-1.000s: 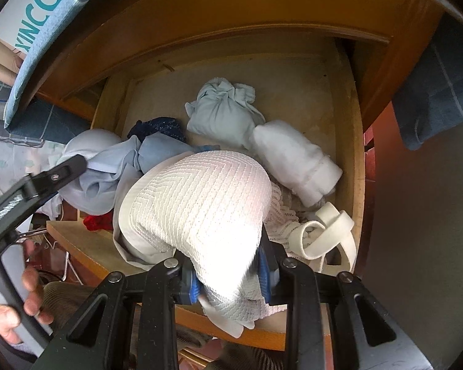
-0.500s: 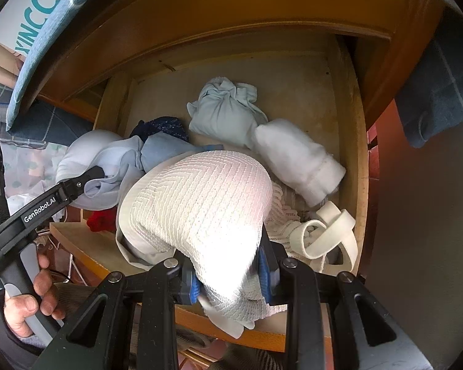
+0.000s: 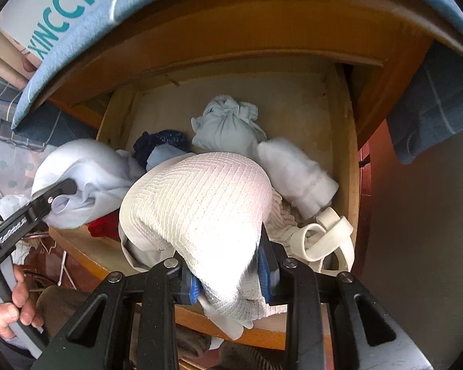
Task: Take underwear out of drawer
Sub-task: 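Grasp the white rolled garment with the left tool while the right tool holds the bra, then lift the white garment with the left tool and lower it into the white box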
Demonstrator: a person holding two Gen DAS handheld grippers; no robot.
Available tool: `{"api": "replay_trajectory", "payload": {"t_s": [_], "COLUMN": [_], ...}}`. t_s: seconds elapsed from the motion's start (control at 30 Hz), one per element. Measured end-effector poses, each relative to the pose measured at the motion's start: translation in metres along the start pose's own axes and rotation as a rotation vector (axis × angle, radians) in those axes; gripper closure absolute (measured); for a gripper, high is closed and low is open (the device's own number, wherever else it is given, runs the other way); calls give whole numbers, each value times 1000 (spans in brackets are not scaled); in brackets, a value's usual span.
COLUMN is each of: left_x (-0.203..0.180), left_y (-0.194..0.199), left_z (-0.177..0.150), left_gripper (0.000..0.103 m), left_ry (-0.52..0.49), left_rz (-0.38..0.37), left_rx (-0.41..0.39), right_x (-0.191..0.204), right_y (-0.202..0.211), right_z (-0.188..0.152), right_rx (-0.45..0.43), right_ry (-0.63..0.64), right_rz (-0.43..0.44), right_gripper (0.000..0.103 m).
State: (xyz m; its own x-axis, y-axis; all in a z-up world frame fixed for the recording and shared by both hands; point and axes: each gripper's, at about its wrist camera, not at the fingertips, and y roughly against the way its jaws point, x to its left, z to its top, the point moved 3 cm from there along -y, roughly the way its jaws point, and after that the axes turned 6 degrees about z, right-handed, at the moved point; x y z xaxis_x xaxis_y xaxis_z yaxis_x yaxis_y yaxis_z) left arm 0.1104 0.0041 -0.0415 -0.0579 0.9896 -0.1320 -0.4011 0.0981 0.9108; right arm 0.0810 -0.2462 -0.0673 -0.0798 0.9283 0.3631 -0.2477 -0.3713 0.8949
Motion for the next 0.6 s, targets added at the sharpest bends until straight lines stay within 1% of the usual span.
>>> {"api": "replay_trajectory", "payload": {"t_s": [0.33, 0.6], "left_x": [0, 0], "left_y": [51, 99], "left_z": [-6, -8], "left_gripper": [94, 94], "left_ry": [-65, -112], "left_rz": [-41, -71], "left_rx": [-53, -98], "right_x": [-3, -3], "right_y": [12, 11], "right_z": [0, -2], "right_rx": [-63, -56], "right_ry": [-19, -23], "right_rz": [1, -5], "right_gripper": [77, 76]}}
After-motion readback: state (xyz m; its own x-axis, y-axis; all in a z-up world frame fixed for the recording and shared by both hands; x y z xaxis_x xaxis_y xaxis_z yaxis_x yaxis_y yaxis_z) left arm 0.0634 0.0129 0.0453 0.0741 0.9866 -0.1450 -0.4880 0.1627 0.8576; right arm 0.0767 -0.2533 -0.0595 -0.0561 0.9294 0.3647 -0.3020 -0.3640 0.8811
